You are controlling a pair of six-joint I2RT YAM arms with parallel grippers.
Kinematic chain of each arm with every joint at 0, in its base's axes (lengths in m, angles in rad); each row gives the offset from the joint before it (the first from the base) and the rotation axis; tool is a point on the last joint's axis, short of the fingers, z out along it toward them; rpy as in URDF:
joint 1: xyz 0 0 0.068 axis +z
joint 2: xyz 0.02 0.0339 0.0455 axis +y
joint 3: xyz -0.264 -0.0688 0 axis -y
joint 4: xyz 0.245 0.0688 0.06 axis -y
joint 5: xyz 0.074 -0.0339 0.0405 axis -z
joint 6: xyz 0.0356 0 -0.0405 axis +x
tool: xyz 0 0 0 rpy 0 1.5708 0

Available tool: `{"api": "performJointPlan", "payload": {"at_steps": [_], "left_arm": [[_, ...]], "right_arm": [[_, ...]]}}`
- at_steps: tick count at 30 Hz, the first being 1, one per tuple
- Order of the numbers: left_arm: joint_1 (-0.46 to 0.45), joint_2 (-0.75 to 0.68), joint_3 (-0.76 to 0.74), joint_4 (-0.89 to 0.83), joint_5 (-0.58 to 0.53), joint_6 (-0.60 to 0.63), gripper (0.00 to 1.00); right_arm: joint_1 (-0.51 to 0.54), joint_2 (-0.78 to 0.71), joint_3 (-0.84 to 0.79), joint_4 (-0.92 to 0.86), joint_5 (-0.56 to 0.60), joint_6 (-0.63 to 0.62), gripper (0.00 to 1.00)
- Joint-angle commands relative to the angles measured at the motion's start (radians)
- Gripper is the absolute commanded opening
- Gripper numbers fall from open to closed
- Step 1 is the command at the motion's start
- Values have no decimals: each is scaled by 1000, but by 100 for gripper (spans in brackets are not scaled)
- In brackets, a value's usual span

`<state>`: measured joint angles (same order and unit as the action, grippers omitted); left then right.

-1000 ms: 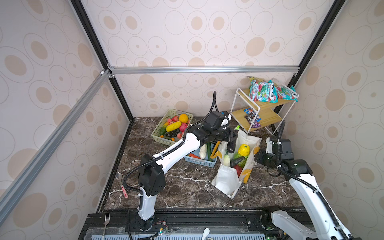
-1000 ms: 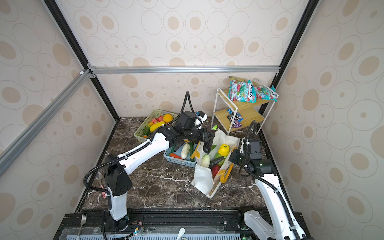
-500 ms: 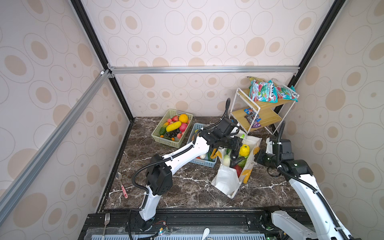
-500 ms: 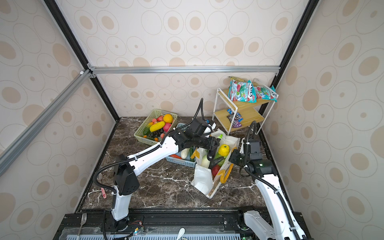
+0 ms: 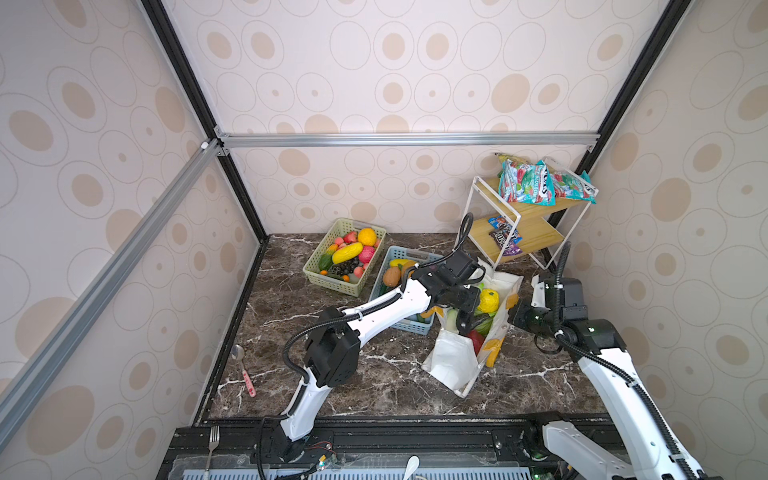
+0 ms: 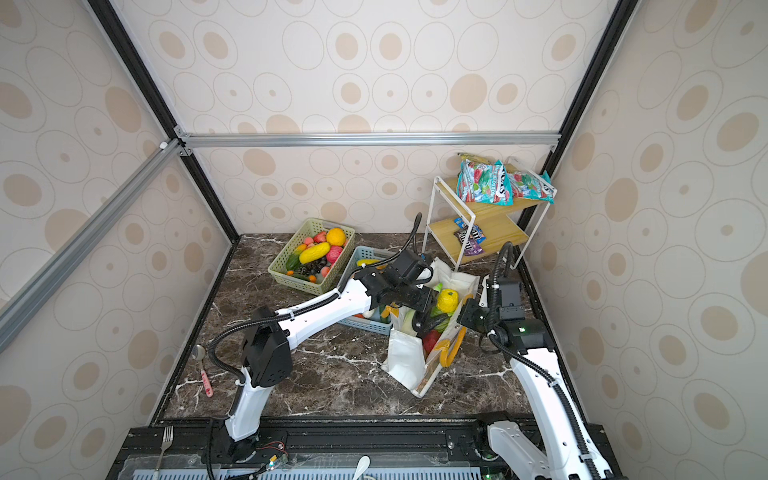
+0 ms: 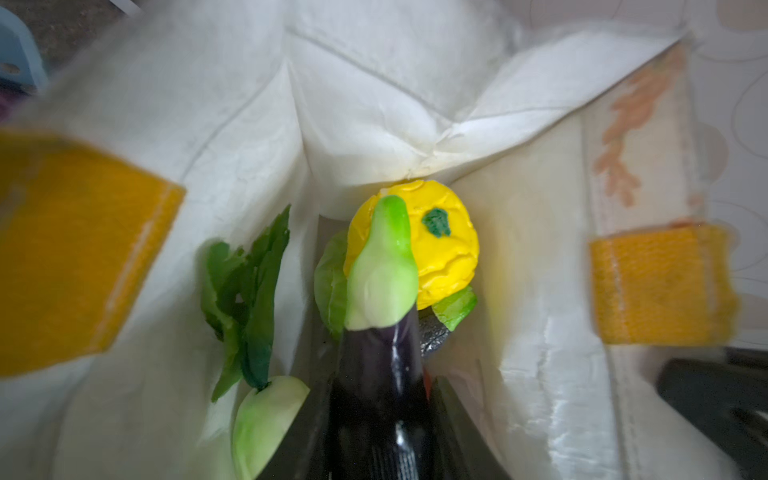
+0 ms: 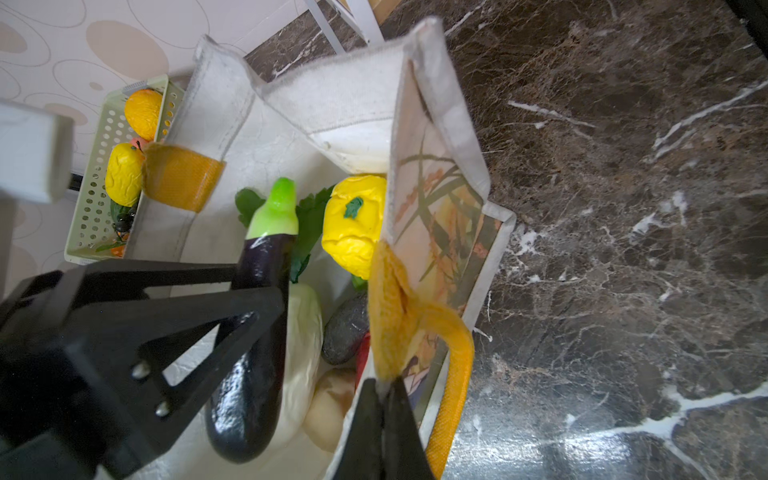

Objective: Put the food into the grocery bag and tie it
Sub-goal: 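Lower the eggplant into the bag and open the left gripper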

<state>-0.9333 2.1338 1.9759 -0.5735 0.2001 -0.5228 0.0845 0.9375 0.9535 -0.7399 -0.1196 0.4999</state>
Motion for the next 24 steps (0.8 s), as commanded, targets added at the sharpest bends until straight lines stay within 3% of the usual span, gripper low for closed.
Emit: {"api": "performJointPlan", "payload": {"at_steps": [1, 11, 24], "left_arm": [[-13, 24, 51, -33, -16, 28, 37], [-17, 75, 61, -43, -20, 32, 39], [-19, 109, 157, -124, -50, 54, 54]], "right_arm": [[-3, 1, 16, -56, -15, -5, 0], [-5, 7, 17, -56, -6, -12, 0], [-4, 6, 4, -46, 0, -14, 0]]}}
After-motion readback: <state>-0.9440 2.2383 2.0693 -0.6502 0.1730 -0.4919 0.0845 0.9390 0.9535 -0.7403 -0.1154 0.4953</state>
